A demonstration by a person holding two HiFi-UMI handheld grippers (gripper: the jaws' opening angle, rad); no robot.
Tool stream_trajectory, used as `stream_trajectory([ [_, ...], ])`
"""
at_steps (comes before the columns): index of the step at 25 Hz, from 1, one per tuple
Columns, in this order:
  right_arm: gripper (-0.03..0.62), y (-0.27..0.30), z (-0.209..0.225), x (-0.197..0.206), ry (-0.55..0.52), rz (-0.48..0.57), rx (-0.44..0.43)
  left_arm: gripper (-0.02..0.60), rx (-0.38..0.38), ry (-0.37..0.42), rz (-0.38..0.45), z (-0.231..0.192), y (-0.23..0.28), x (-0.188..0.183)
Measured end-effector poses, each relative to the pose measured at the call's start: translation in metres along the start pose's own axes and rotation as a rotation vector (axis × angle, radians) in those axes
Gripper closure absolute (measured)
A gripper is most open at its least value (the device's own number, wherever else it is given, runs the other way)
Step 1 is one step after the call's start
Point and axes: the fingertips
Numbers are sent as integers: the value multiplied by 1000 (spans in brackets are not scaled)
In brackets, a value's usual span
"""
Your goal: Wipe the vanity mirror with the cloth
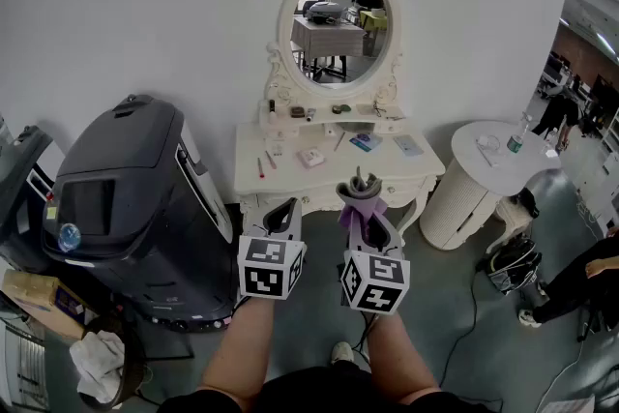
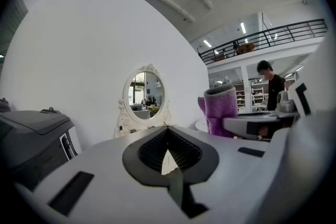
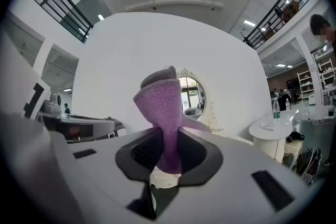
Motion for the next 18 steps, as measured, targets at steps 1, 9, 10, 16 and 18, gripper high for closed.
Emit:
stream_trajectory([
  [1, 519, 2, 1, 0, 4, -2, -2, 584, -1, 0, 1, 0, 2, -1],
  [9, 519, 23, 19, -4, -3, 11, -28, 584, 15, -32, 2, 12, 32, -4],
  [10, 519, 27, 23, -5, -3, 10, -30, 584, 12, -30, 6, 13, 38, -6],
  [16, 517, 58, 52, 1, 1, -8, -56, 584, -6, -25, 6, 22, 77, -9],
  [18, 518, 68, 66, 1, 10, -4, -66, 584, -14, -16, 5, 27, 93, -11],
])
Point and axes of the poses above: the fingertips, and each gripper's own axes: y forward along the fingers, z to its right, x out of its underside, and after that the axes turned 13 degrees about -y, right-handed
